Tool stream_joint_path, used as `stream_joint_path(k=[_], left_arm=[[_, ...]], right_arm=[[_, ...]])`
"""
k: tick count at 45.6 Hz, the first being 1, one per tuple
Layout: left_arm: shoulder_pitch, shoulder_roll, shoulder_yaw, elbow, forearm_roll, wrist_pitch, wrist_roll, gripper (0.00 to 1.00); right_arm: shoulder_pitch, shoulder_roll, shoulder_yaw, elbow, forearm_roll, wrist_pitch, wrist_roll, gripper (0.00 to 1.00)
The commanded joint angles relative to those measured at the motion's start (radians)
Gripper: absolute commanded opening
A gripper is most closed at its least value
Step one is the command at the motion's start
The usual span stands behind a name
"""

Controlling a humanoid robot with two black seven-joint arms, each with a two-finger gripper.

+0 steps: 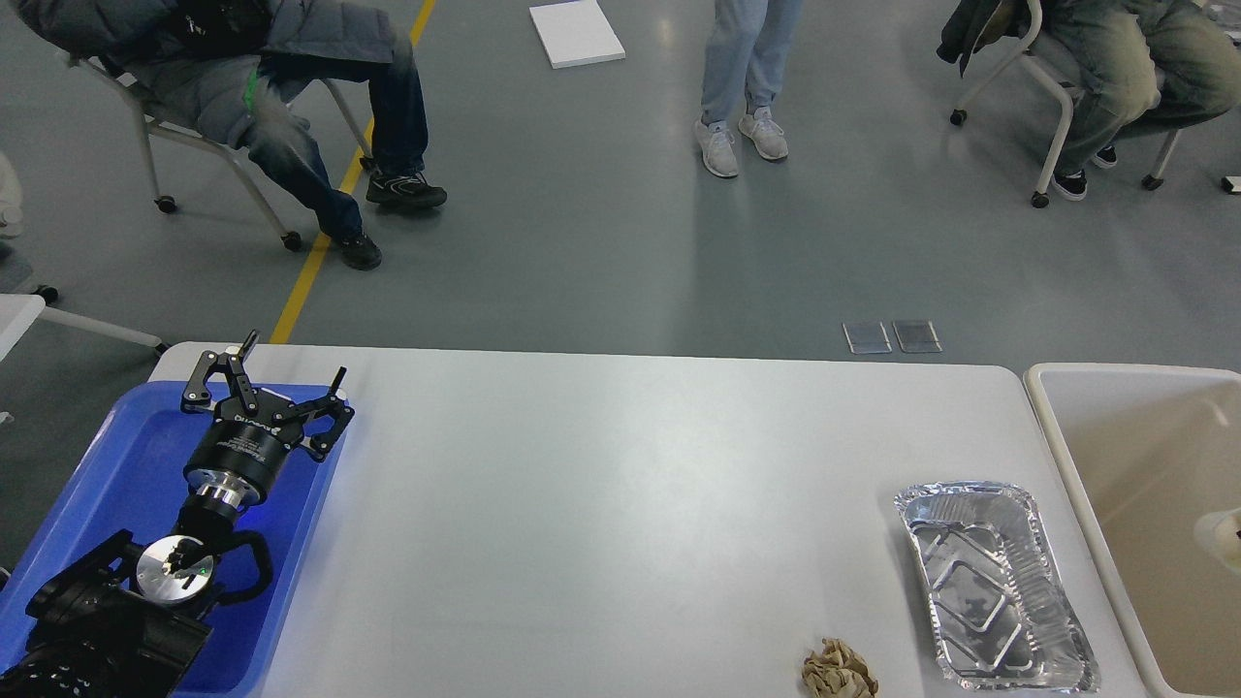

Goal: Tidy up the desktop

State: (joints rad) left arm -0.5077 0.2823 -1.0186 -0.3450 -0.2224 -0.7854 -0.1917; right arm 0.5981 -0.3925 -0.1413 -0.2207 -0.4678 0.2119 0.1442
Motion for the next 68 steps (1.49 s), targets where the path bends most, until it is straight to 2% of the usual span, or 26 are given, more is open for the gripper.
stream_joint_path(k=[1,5,9,14,16,23,27,39,45,54,68], left_arm=[[0.000,0.000,0.000,0.001,0.000,0.000,0.000,1.00],[0.000,0.000,0.000,0.000,0.000,0.000,0.000,1.00],[0.000,0.000,0.000,0.000,0.000,0.000,0.000,1.00],[0.000,0.000,0.000,0.000,0.000,0.000,0.000,1.00],[0.000,0.000,0.000,0.000,0.000,0.000,0.000,1.00],[0.000,0.000,0.000,0.000,0.000,0.000,0.000,1.00],[0.000,0.000,0.002,0.000,0.000,0.000,0.000,1.00],[0.000,0.000,0.000,0.000,0.000,0.000,0.000,1.00],[0.000,0.000,0.000,0.000,0.000,0.000,0.000,1.00],[0.000,0.000,0.000,0.000,0.000,0.000,0.000,1.00],[0.000,0.000,0.000,0.000,0.002,0.000,0.000,1.00]], right_arm=[[0.002,0.024,-0.001,0.000,0.001,-0.028,-0.017,0.04],[0.005,0.023,-0.001,0.003,0.001,-0.042,-0.017,0.23],[0.012,0.021,-0.003,0.003,0.001,-0.048,-0.015,0.47],[0.032,0.014,-0.003,0.006,0.001,-0.049,-0.015,0.88],[0.045,0.014,-0.003,0.011,0.001,-0.049,-0.015,0.97],[0.114,-0.014,-0.004,0.024,0.001,-0.032,-0.015,0.99],[0.167,-0.066,-0.006,0.081,0.001,-0.031,-0.015,1.00],[0.393,-0.341,-0.015,0.440,-0.002,-0.028,-0.017,1.00],[0.459,-0.440,-0.038,0.558,-0.017,-0.019,-0.017,1.00],[0.613,-0.505,-0.201,0.653,-0.017,0.099,-0.015,1.00],[0.805,-0.546,-0.372,0.756,-0.031,0.173,-0.015,1.00]])
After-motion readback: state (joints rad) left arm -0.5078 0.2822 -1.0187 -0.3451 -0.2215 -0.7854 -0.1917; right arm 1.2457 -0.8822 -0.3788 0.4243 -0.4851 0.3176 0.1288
